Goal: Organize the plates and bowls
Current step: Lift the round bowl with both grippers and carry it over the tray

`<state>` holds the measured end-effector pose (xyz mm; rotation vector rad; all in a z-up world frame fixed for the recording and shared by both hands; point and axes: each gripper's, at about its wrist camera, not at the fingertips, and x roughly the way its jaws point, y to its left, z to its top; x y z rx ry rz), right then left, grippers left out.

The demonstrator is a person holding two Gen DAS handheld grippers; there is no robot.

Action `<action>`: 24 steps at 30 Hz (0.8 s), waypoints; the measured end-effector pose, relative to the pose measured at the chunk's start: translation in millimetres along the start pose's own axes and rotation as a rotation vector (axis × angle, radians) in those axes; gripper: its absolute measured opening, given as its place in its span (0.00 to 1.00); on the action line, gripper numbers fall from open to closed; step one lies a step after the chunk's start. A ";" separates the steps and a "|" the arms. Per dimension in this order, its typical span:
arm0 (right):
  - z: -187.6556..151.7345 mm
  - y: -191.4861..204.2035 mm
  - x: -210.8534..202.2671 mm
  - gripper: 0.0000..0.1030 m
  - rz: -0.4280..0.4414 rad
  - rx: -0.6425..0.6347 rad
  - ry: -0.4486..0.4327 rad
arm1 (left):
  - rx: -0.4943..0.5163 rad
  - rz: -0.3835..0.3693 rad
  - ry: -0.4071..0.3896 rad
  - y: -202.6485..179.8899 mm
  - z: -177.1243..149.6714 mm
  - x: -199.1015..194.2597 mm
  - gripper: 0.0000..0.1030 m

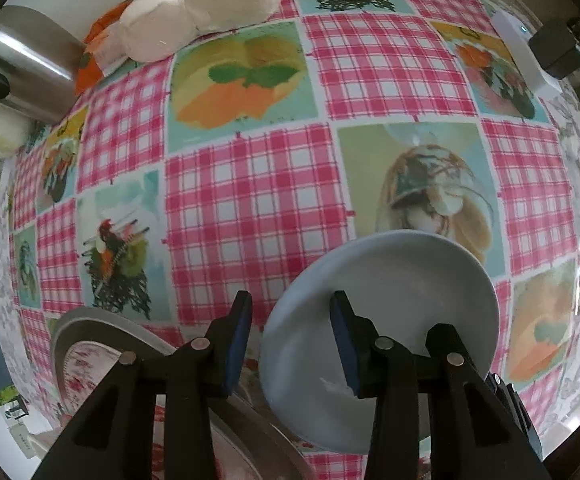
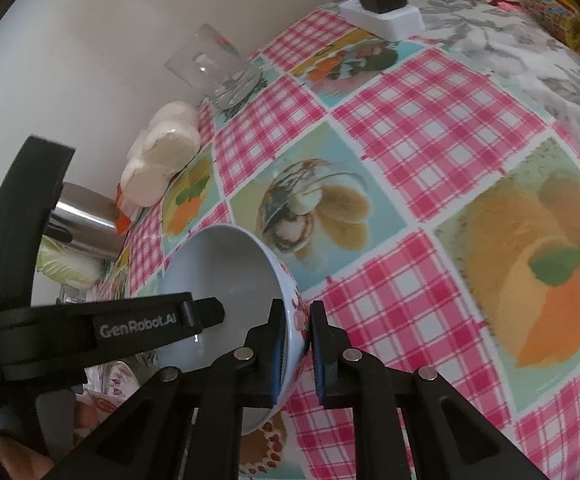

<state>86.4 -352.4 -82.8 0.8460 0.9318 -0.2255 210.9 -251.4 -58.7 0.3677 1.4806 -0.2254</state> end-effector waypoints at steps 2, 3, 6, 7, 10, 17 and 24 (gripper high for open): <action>0.4 -3.5 -3.1 0.12 -0.004 0.005 -0.001 | 0.005 -0.016 -0.013 -8.5 -5.0 -0.9 0.38; 0.2 -5.6 -5.0 0.12 -0.006 0.010 -0.002 | 0.008 -0.029 -0.020 -11.2 -6.8 -1.3 0.36; -0.5 -10.2 -8.1 0.12 -0.009 0.023 -0.004 | 0.002 -0.048 -0.033 -20.8 -16.0 -5.6 0.31; -0.7 -12.1 -9.5 0.12 -0.009 0.027 -0.005 | 0.001 -0.053 -0.040 -22.8 -16.8 -6.6 0.29; -1.9 -17.2 -14.7 0.12 -0.014 0.033 -0.008 | -0.025 -0.100 -0.064 -21.7 -23.1 -9.4 0.26; -7.8 -22.2 -23.9 0.13 -0.031 0.051 0.000 | -0.054 -0.178 -0.108 -15.7 -42.8 -12.2 0.23; -13.0 -15.7 -49.5 0.13 -0.011 0.043 -0.028 | -0.041 -0.222 -0.218 -8.8 -64.5 -53.5 0.23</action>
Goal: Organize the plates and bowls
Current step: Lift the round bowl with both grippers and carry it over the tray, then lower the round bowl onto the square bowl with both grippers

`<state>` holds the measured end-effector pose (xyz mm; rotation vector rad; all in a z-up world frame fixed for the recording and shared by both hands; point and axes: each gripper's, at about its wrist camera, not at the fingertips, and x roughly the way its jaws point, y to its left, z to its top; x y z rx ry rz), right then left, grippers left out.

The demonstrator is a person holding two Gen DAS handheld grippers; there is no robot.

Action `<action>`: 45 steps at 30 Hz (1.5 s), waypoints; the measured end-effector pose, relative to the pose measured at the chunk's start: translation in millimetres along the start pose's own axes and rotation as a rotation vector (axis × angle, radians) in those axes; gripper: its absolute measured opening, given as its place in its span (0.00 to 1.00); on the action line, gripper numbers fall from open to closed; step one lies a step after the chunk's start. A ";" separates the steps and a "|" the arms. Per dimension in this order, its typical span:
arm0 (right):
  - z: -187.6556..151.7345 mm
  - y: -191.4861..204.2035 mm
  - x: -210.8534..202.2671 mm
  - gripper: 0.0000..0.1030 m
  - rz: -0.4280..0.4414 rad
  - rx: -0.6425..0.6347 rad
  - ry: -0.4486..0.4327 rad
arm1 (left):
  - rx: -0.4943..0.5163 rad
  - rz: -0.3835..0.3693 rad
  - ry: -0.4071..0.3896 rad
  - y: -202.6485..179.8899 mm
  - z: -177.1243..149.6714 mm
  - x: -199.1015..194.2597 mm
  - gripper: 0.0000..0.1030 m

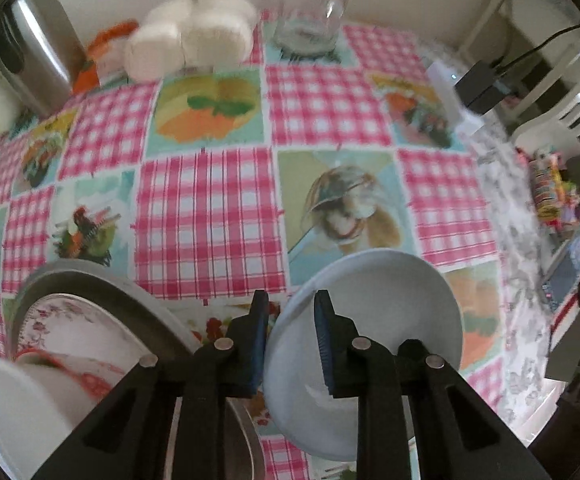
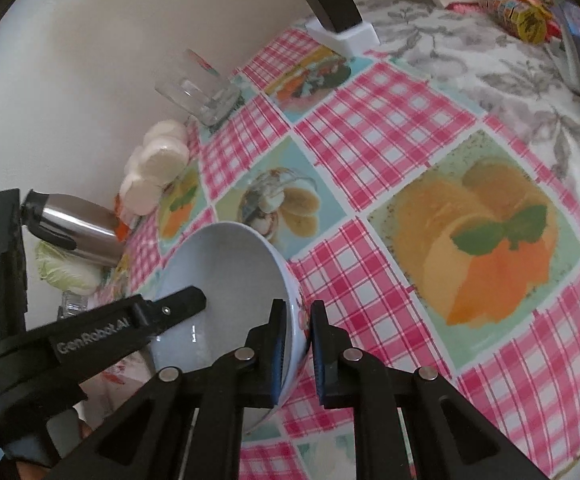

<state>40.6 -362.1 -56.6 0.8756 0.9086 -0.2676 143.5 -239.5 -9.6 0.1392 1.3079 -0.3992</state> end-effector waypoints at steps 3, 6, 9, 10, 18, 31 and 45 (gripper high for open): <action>-0.4 7.3 -16.5 0.13 0.023 -0.008 -0.026 | 0.028 -0.004 -0.062 -1.3 1.4 -25.2 0.23; -2.0 19.5 -34.9 0.13 0.042 -0.028 -0.057 | 0.037 -0.012 -0.120 1.9 -0.1 -50.7 0.23; -4.2 33.4 -50.9 0.13 0.060 -0.053 -0.080 | 0.028 -0.030 -0.167 15.9 -3.6 -72.8 0.23; -5.0 37.4 -55.1 0.13 0.068 -0.060 -0.085 | 0.026 -0.033 -0.177 19.4 -0.1 -73.9 0.23; -24.3 79.1 -73.5 0.13 0.110 -0.145 -0.097 | -0.039 -0.068 -0.280 59.8 -19.6 -112.8 0.23; -69.5 145.2 -80.6 0.13 0.158 -0.324 -0.070 | -0.202 -0.111 -0.410 139.0 -73.5 -152.0 0.23; -106.4 186.2 -52.8 0.14 0.026 -0.479 -0.044 | -0.322 -0.174 -0.403 190.5 -97.4 -129.7 0.23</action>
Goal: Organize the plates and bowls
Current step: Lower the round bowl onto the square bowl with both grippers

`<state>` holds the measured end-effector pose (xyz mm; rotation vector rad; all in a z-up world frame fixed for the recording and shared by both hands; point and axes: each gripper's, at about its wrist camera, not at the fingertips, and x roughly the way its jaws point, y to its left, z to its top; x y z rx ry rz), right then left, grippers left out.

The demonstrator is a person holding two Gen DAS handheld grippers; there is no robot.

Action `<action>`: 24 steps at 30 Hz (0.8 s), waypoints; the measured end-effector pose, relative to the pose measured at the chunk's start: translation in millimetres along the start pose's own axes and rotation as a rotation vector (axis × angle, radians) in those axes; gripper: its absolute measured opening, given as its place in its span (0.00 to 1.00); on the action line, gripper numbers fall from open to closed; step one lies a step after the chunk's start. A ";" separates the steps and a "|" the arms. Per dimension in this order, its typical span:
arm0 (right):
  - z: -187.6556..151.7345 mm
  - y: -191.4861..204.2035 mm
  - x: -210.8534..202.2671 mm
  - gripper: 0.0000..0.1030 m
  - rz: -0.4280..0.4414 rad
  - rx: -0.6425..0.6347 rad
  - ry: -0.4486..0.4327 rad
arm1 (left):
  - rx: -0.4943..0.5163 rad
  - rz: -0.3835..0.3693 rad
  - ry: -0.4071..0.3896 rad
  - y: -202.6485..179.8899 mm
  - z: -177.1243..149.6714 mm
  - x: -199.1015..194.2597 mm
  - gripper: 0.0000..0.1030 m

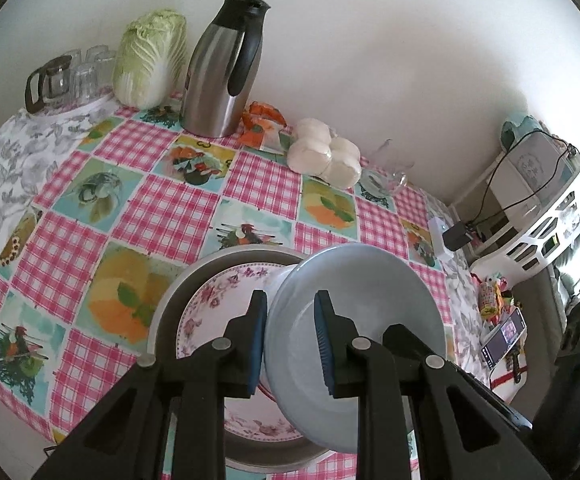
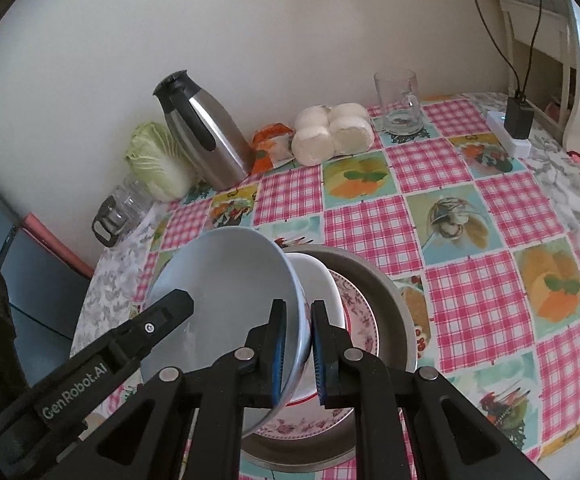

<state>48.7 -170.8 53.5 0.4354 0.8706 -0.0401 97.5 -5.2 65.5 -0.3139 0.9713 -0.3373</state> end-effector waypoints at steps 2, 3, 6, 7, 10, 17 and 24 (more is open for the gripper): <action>-0.4 -0.7 4.8 0.14 -0.014 -0.001 0.008 | -0.016 -0.016 0.011 4.0 -1.0 5.0 0.23; -0.3 0.1 6.5 0.14 -0.024 -0.005 0.010 | -0.025 -0.022 0.016 5.6 -2.1 7.0 0.23; -0.8 3.3 12.2 0.16 -0.052 -0.019 0.013 | -0.043 -0.027 0.023 9.1 -3.5 11.3 0.23; -0.6 4.5 14.5 0.16 -0.063 -0.024 0.013 | -0.046 -0.029 0.022 9.9 -3.0 11.7 0.23; -1.0 7.5 18.5 0.16 -0.075 -0.032 0.014 | -0.062 -0.038 0.014 13.9 -1.5 11.5 0.23; -1.1 7.4 25.7 0.16 -0.097 -0.043 0.010 | -0.071 -0.022 0.007 16.4 -1.2 16.6 0.15; 0.2 3.6 25.0 0.24 -0.055 -0.009 0.000 | -0.077 -0.012 -0.004 18.9 -1.9 18.7 0.08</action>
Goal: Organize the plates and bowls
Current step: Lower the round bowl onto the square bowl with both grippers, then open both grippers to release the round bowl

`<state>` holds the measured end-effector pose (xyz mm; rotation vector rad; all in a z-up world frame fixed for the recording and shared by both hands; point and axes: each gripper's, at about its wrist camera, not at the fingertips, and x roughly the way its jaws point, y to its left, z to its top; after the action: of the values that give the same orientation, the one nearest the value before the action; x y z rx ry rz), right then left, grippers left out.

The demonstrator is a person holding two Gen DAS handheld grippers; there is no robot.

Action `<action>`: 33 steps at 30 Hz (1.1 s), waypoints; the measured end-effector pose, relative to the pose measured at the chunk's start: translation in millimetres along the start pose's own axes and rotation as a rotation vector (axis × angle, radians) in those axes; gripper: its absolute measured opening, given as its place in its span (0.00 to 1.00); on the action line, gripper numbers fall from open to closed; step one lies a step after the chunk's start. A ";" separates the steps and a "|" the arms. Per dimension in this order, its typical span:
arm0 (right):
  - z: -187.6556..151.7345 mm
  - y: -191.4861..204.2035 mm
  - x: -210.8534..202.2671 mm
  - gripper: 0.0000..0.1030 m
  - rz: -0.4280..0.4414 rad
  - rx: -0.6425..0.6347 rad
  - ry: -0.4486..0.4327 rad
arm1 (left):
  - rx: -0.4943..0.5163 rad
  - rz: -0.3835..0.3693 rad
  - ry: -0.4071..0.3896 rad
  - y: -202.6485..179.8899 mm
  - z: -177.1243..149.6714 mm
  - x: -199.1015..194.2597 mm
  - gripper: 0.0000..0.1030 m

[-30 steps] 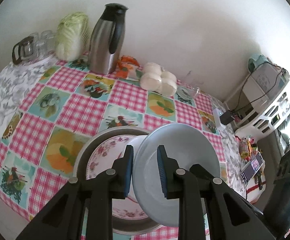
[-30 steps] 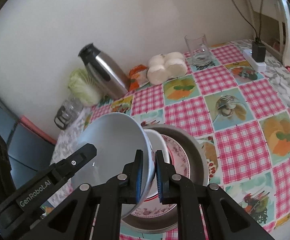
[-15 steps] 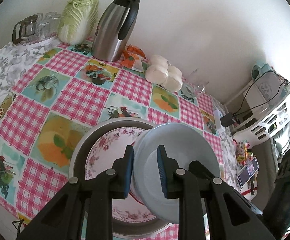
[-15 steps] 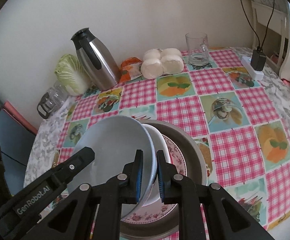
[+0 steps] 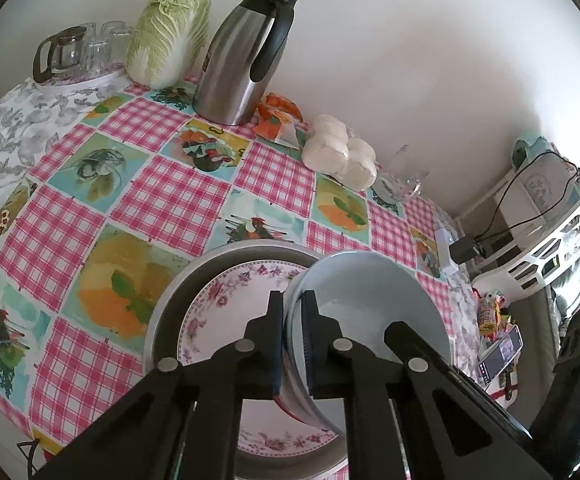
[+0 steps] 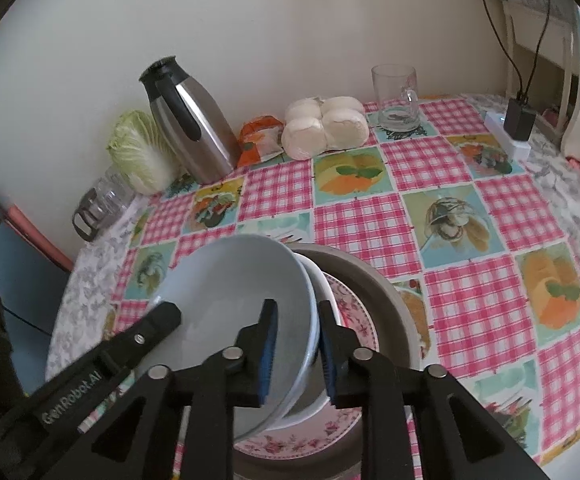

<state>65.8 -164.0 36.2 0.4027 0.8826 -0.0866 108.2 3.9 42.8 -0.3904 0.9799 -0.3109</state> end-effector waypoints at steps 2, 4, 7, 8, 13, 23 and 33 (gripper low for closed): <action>-0.2 0.9 -0.3 0.24 0.000 0.001 -0.005 | 0.003 0.004 -0.001 -0.2 -0.3 0.4 0.08; 0.0 -0.5 -1.0 0.24 0.008 0.016 -0.011 | -0.004 -0.001 -0.001 0.6 -0.2 0.3 0.08; 1.0 -3.7 -3.1 0.28 0.037 0.041 -0.024 | -0.006 -0.002 -0.004 0.7 -0.8 0.2 0.08; 1.1 -4.0 -3.7 0.28 0.040 0.046 -0.029 | -0.006 -0.003 -0.005 0.7 -0.9 0.3 0.08; 2.2 -5.9 -5.1 0.29 0.053 0.057 -0.040 | -0.006 -0.005 -0.008 0.4 -0.5 0.4 0.08; 3.8 -11.6 -8.9 0.39 0.062 0.076 -0.069 | 0.008 0.009 -0.008 -2.7 -0.4 3.0 0.08; 4.2 -18.5 -15.1 0.46 0.058 0.078 -0.068 | -0.007 -0.034 -0.023 0.0 -0.6 -11.0 0.14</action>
<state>54.9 -184.0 44.5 0.4952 0.8012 -0.0812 102.0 8.5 50.7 -0.4169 0.9525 -0.3330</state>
